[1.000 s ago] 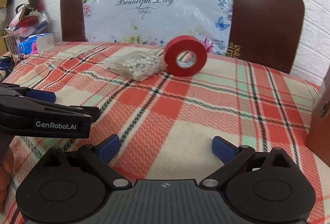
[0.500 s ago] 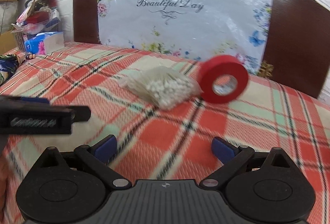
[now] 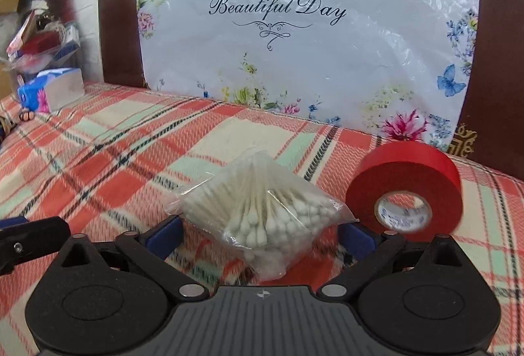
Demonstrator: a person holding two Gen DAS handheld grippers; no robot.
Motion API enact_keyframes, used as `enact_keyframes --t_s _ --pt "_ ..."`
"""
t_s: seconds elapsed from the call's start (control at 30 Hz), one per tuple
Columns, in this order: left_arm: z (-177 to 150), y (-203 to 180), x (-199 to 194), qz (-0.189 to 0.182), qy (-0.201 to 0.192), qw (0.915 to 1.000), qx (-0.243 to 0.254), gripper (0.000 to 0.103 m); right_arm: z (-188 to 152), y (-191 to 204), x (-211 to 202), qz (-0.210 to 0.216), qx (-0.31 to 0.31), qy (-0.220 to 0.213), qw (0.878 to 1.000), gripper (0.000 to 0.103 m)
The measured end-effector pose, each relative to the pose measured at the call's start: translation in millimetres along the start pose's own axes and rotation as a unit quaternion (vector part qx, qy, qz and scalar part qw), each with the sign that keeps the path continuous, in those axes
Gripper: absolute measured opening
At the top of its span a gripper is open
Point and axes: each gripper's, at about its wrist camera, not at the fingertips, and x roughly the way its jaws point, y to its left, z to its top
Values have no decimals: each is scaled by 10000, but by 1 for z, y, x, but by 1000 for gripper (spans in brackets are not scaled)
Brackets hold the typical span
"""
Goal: Organize objects
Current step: 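Reach for and grasp the bag of cotton swabs with the right tool, then lift the swab bag with the right tool while the left tool takes it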
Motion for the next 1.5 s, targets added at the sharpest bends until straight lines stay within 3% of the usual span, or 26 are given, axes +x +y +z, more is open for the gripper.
enact_keyframes --t_s 0.07,0.1,0.17,0.23,0.4,0.43,0.47,0.53,0.57,0.67,0.83,0.9,0.93,1.03,1.23,1.5 --pt "0 -1 0 30 0 10000 51 91 -1 2 -4 73 -79 -144 9998 53" --pt "-1 -2 0 38 3 10000 60 91 -2 5 -6 82 -151 -211 9996 40" --pt "-1 -2 0 51 10 10000 82 91 -4 11 -10 50 -350 -259 9990 17" --pt "-1 -3 1 79 23 9999 129 91 -7 17 -14 11 -524 -257 9983 2" --pt "0 -2 0 66 40 9999 140 91 -13 23 -29 -93 -646 -177 9977 4" --pt "0 -1 0 51 36 9999 114 91 -14 24 -33 -139 -672 -199 9974 11" --pt "0 -1 0 40 36 9999 97 91 -15 25 -37 -202 -713 -257 9969 36" --pt "0 -1 0 21 32 10000 85 92 -16 27 -47 -244 -757 -561 9952 73" --pt "0 -1 0 7 27 10000 68 92 -17 29 -52 -282 -833 -791 9930 75" --pt "0 -1 1 -23 23 10000 67 92 -9 40 -44 -513 -1405 -1052 9831 78" --pt "0 1 1 -57 5 10000 26 92 17 32 -4 -414 -1453 -662 9863 77" --pt "0 0 1 -46 2 10000 35 92 23 28 8 -239 -1463 -498 9877 61" --pt "0 0 2 -42 3 10000 39 92 24 27 13 -103 -1469 -350 9885 41" --pt "0 0 2 -19 6 10000 59 92 18 31 11 -17 -1550 -300 9875 38" --pt "-1 -3 3 61 49 9998 167 93 -15 36 -29 -118 -1784 -314 9834 38" --pt "-7 -21 3 382 271 9964 709 94 -90 18 -135 -403 -1891 -197 9809 38"
